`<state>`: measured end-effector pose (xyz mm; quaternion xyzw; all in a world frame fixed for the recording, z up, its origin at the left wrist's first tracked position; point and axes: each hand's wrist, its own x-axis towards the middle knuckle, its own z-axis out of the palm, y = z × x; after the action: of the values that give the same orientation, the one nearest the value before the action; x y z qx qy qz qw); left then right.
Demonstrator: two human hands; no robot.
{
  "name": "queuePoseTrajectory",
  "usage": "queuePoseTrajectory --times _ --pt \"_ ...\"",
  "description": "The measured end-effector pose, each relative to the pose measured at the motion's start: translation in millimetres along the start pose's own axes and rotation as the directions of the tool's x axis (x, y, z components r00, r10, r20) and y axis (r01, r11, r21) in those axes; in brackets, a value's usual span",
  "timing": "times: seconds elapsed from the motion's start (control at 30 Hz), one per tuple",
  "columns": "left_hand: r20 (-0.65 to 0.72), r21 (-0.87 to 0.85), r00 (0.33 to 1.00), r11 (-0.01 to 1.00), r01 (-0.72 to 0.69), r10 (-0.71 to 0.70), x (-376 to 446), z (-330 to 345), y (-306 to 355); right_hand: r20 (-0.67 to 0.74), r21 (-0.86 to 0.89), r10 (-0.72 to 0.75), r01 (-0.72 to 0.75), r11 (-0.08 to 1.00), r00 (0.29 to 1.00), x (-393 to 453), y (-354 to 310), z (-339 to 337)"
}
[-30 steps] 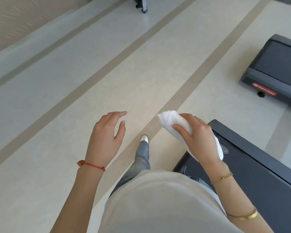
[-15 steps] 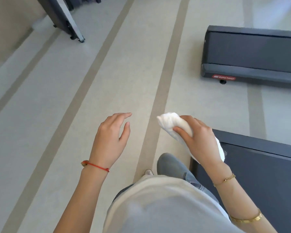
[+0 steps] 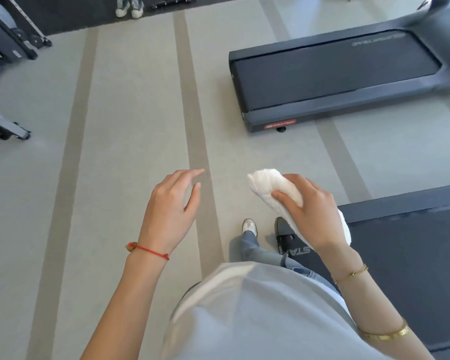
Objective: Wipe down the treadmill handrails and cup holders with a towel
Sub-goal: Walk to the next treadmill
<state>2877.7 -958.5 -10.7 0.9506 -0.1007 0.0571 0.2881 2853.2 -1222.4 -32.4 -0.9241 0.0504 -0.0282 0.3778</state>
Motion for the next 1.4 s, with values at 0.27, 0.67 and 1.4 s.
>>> queuePoseTrajectory --times 0.27,0.67,1.4 --pt "0.076 -0.056 0.985 0.987 -0.151 0.155 192 42 21 -0.141 -0.012 0.069 -0.072 0.997 0.988 151 19 -41" --pt "0.234 -0.191 0.872 0.900 -0.393 0.430 419 119 58 -0.369 0.019 0.319 -0.336 0.942 0.873 296 62 -75" --pt "0.409 -0.467 0.344 0.518 -0.717 0.845 743 284 258 -0.706 0.221 0.594 -0.676 0.702 0.386 493 150 -188"
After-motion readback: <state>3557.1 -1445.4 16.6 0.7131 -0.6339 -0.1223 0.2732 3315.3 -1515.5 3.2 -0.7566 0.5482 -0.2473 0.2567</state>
